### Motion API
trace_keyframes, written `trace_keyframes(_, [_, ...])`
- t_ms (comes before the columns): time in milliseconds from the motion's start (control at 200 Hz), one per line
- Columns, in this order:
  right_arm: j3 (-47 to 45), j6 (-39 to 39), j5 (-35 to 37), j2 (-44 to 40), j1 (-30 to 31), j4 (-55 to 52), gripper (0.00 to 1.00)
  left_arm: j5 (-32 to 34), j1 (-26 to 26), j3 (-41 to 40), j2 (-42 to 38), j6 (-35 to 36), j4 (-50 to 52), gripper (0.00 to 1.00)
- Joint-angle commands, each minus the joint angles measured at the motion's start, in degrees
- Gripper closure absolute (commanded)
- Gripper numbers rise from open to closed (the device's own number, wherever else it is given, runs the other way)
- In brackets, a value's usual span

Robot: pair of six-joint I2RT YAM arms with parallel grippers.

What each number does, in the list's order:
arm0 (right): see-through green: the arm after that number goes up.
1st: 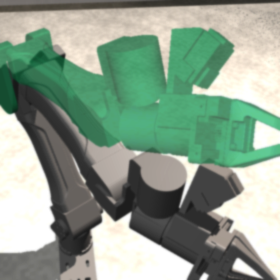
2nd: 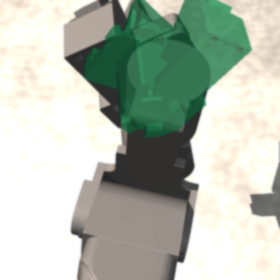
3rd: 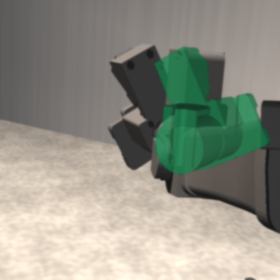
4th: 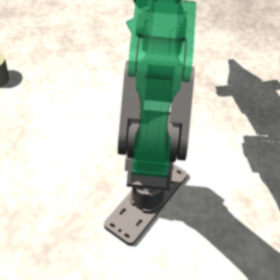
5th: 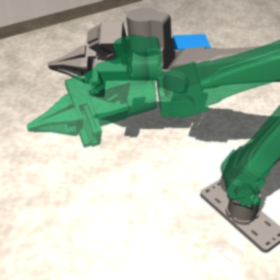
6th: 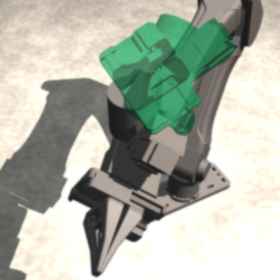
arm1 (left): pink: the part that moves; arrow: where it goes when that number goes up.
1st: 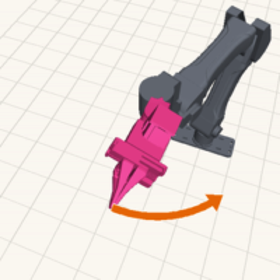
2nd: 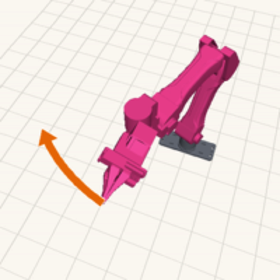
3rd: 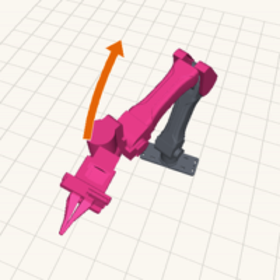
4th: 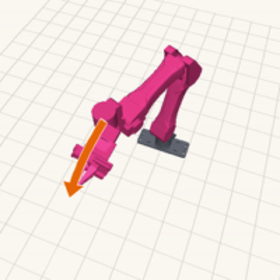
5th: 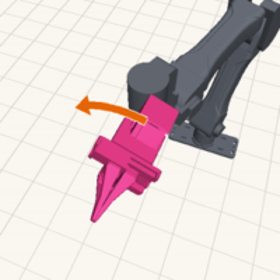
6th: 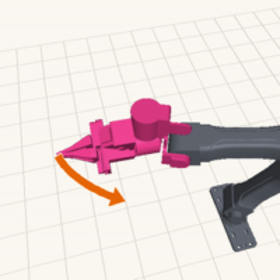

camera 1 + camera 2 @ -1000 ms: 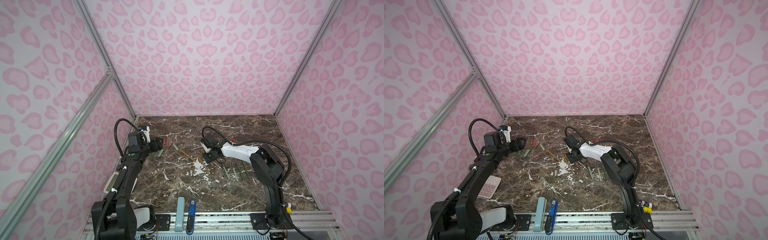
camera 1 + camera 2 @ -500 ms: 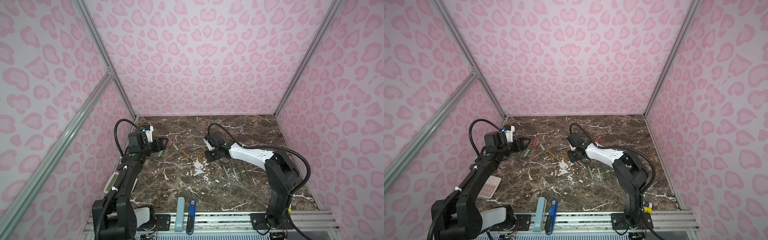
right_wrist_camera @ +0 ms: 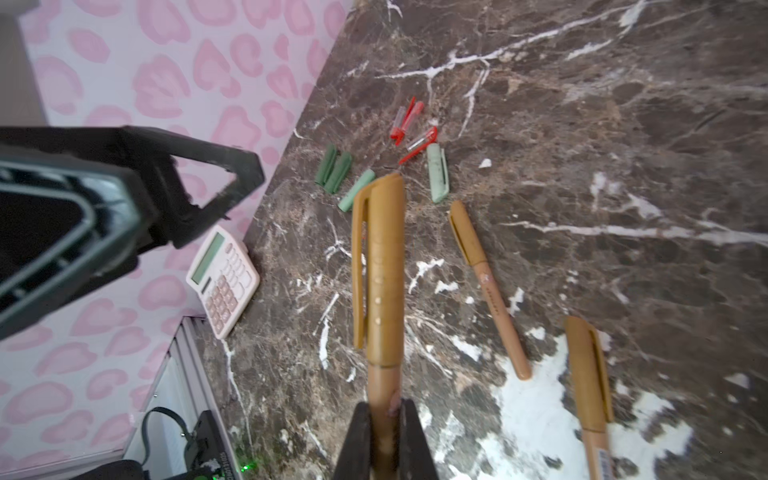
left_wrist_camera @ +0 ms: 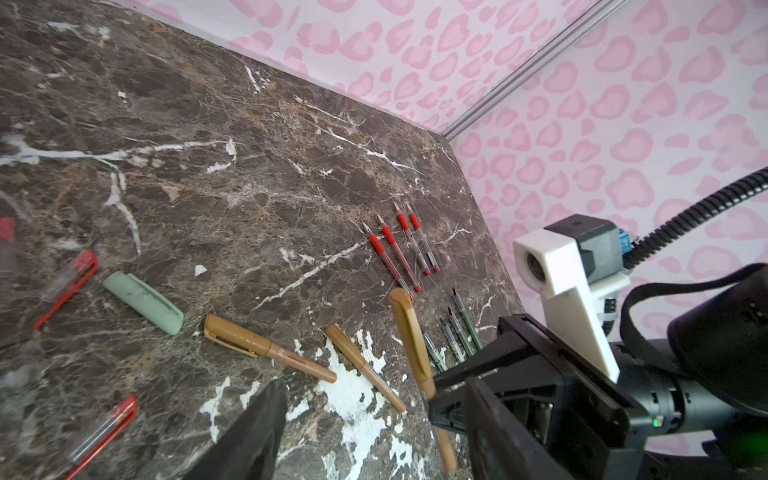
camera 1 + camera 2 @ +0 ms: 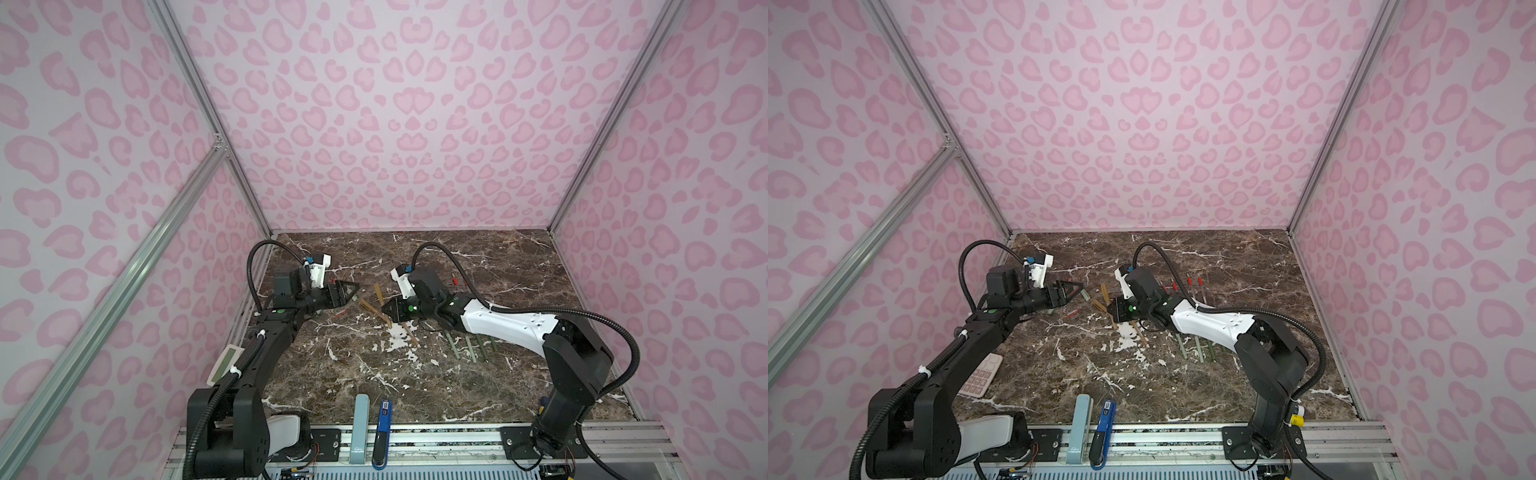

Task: Remove pen caps from pens
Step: Open the pen cap on the pen.

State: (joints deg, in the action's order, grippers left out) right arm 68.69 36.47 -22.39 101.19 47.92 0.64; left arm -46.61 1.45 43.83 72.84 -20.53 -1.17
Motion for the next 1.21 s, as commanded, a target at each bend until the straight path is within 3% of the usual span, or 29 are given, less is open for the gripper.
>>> trace_keyframes(0, [0.8, 3.4, -2.6, 1.6, 0.8, 6.9, 1.0, -2.3, 2.0, -0.3, 0.6, -0.6, -2.7, 0.32])
trace_keyframes(185, [1.5, 4.1, -3.5, 2.7, 1.9, 9.8, 1.0, -2.3, 4.5, -0.3, 1.9, -1.2, -3.4, 0.38])
trace_keyframes(405, [3.1, 3.9, -4.0, 4.2, 2.4, 9.0, 1.0, -0.1, 4.7, 0.5, 2.2, -2.4, -3.0, 0.62])
trace_keyframes(525, [4.9, 3.4, -4.2, 5.0, 2.4, 6.5, 1.0, 1.1, 4.7, 1.4, 2.3, -1.5, -1.0, 0.81])
trace_keyframes(710, [5.3, 3.3, -4.6, 6.4, 2.5, 6.4, 1.0, 1.3, 4.7, 1.4, 2.3, -1.5, -1.4, 0.96])
trace_keyframes(760, [5.7, 3.3, -4.6, 6.3, 2.5, 5.8, 1.0, 1.6, 4.8, 1.9, 2.3, -1.4, -0.3, 0.97])
trace_keyframes(840, [5.0, 3.3, -3.4, 6.2, 2.7, 7.0, 0.8, 1.4, 4.8, 1.6, 2.2, -1.8, -1.0, 0.97])
trace_keyframes(915, [6.3, 3.2, -4.0, 7.9, 2.5, 5.9, 0.73, 1.2, 4.7, 1.2, 2.2, -2.2, -2.0, 0.97])
trace_keyframes(1080, [7.9, 3.4, -4.8, 9.7, 2.9, 6.4, 0.75, 1.3, 4.8, 1.6, 2.2, -2.8, -1.3, 0.97])
trace_keyframes(1200, [8.5, 3.3, -4.8, 10.1, 2.5, 4.1, 0.94, 1.8, 4.6, 1.7, 1.9, -1.8, -1.1, 0.97])
